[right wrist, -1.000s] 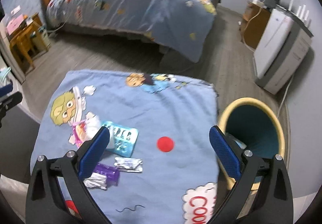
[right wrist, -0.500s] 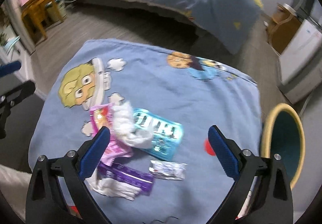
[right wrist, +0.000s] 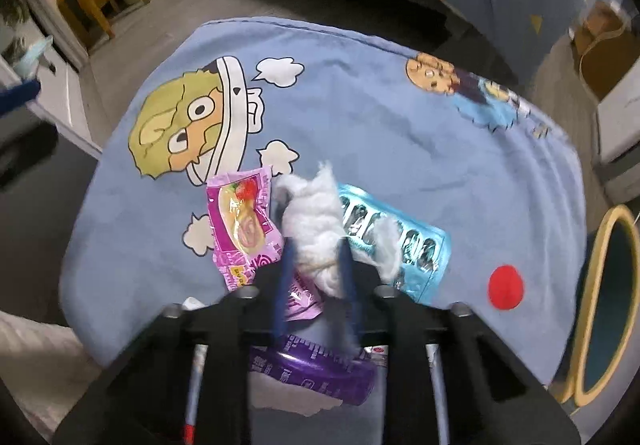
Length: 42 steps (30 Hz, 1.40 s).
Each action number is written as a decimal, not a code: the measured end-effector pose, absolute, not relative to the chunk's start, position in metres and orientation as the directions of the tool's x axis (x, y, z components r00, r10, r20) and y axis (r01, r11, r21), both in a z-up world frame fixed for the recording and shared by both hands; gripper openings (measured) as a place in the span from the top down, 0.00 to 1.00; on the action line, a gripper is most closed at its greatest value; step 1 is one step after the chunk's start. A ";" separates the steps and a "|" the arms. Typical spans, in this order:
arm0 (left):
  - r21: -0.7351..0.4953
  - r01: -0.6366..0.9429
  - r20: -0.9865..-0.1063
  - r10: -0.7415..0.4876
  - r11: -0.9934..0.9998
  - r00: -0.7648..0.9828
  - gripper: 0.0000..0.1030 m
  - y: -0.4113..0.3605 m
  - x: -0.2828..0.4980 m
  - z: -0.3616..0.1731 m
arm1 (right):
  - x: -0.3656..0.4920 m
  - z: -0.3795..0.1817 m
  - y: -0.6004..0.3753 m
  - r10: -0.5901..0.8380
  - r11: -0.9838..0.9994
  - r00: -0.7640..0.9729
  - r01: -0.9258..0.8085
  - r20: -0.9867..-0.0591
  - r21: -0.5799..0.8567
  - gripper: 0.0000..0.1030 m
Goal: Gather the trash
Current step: 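Grasp the white tissue with the right tool while the left grasps the pink snack wrapper, then drop the white tissue with the right tool while the left drops the pink wrapper into the bin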
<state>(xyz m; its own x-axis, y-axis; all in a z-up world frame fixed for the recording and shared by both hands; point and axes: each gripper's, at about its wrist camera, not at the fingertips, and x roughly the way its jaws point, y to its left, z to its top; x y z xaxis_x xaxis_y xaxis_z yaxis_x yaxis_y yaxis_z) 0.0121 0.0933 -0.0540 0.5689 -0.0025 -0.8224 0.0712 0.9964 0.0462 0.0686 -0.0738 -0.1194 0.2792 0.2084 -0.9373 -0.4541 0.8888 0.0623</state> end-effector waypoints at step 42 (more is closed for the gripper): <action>-0.060 0.177 -0.858 -0.142 0.982 0.494 0.99 -0.011 0.043 -0.100 | 0.069 -0.028 -0.196 0.271 0.928 0.471 -0.359 -0.840 0.099 0.85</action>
